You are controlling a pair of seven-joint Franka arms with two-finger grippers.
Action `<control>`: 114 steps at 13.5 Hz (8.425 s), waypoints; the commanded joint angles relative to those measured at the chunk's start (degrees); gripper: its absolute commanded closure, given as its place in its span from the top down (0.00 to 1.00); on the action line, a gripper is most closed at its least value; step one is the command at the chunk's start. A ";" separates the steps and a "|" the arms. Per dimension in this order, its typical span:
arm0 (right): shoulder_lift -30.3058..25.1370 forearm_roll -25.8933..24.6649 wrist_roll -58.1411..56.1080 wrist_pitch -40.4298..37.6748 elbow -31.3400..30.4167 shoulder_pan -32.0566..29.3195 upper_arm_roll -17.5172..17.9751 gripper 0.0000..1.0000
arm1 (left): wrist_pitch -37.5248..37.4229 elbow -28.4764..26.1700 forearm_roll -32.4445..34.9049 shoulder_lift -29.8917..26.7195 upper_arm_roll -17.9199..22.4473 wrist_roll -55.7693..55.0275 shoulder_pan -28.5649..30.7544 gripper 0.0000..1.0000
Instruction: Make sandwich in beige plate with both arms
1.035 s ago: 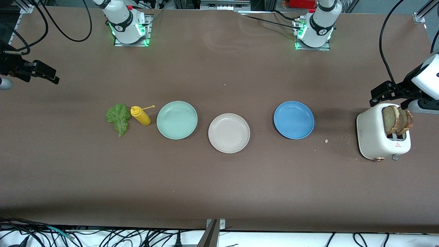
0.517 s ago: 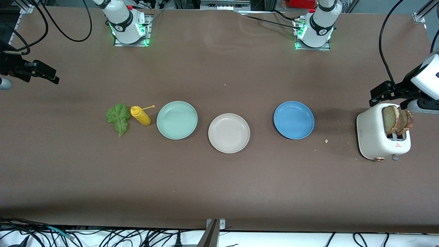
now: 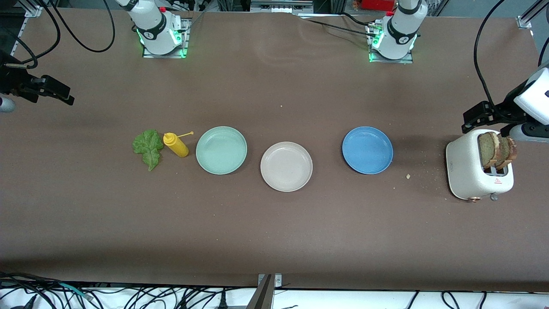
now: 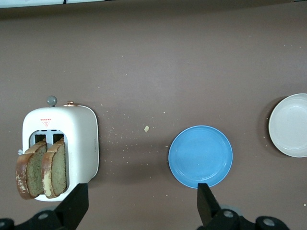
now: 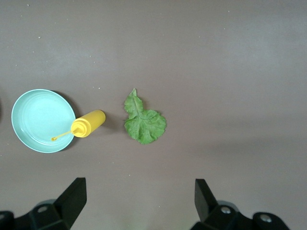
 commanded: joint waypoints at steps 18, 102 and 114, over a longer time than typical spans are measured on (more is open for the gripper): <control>-1.37 -0.21 0.20 -0.59 -1.07 -0.02 0.18 1.00 | -0.24 1.20 -1.50 0.55 0.03 1.37 0.16 1.00; 42.40 70.45 -151.85 0.29 -15.22 -3.10 -7.47 1.00 | 26.92 -25.52 4.13 5.21 0.30 15.78 16.50 1.00; 44.86 77.92 -160.64 -2.61 -15.14 -3.19 -3.51 0.00 | 25.43 -23.60 5.80 5.29 0.39 28.95 17.03 0.00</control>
